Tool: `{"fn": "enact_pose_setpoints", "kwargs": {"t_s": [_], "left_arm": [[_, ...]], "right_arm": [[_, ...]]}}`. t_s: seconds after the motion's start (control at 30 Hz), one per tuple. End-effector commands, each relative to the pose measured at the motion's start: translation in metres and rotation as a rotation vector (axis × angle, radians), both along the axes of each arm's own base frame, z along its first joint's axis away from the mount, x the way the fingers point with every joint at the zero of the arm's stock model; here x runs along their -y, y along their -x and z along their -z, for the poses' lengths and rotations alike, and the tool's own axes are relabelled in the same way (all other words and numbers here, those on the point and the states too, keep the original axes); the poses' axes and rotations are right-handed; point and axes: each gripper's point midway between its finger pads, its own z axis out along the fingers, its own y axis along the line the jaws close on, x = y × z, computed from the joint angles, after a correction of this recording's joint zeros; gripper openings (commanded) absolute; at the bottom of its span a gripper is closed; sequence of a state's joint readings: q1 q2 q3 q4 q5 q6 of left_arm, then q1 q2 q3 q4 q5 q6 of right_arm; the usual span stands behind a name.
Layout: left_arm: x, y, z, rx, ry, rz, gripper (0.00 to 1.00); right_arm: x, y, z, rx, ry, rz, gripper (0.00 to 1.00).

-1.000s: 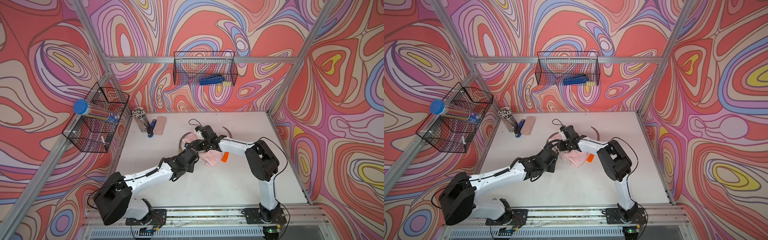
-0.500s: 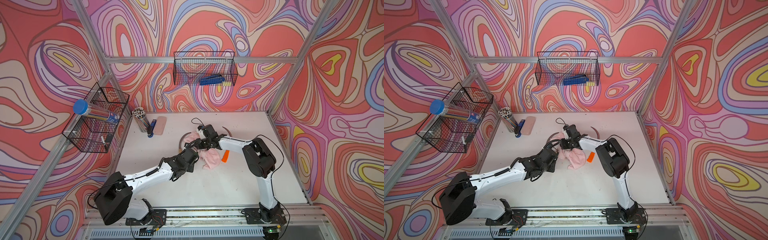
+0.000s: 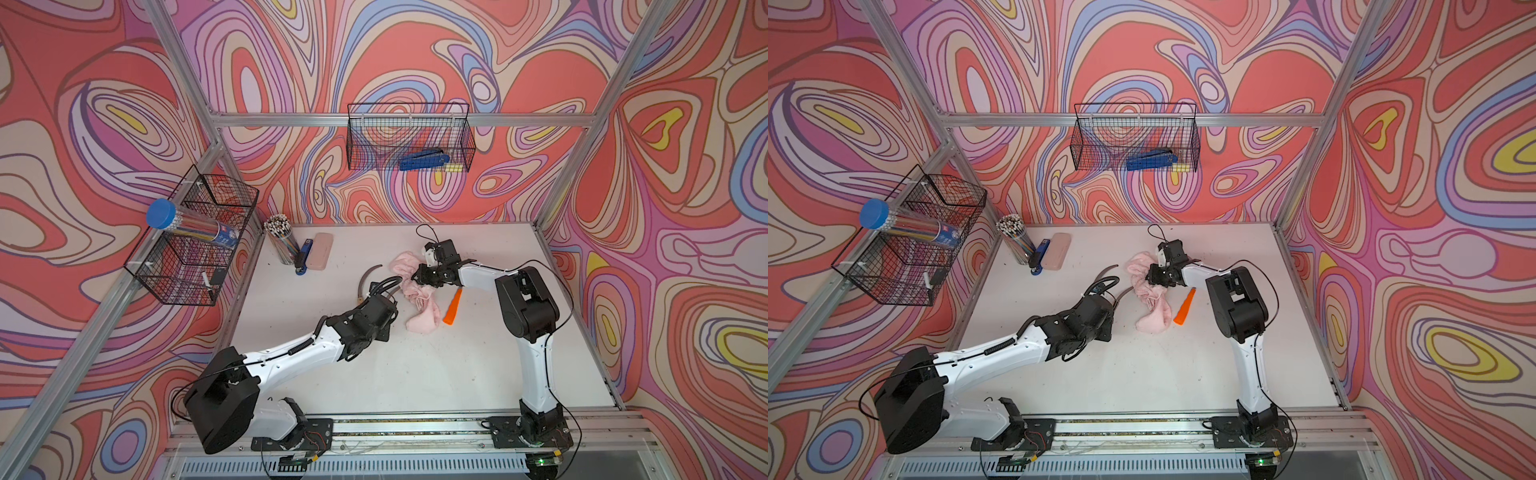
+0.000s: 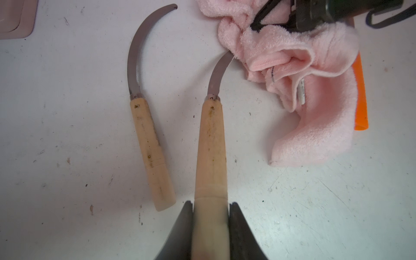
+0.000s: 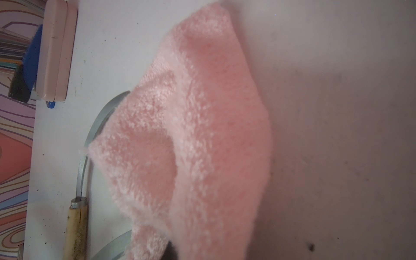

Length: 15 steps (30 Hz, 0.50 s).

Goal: Wipe small sickles with rags
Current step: Wipe the small sickle.

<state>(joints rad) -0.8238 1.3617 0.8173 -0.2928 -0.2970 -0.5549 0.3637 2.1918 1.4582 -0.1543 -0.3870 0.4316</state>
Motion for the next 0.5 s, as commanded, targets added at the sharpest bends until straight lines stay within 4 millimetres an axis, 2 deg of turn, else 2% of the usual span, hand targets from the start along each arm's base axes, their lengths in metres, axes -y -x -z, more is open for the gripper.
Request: {"fn": "enact_pose_setpoints", "kwargs": {"t_s": [0.0,0.2,0.33,0.47], "left_arm": [[-0.018,0.005,0.002,-0.005,-0.053,-0.036,0.00],[-0.015,0.001,0.009,-0.018,-0.074,-0.043,0.00],[-0.013,-0.001,0.014,-0.027,-0.085,-0.043,0.00],[-0.011,-0.003,0.018,-0.034,-0.094,-0.045,0.00]], "right_arm": [[0.039,-0.005,0.020,-0.011,0.102,0.093,0.00],[0.022,0.005,-0.024,0.054,-0.002,0.035,0.00],[0.008,0.021,-0.066,0.136,-0.010,-0.005,0.00],[0.013,0.028,-0.111,0.214,-0.028,0.020,0.00]]}}
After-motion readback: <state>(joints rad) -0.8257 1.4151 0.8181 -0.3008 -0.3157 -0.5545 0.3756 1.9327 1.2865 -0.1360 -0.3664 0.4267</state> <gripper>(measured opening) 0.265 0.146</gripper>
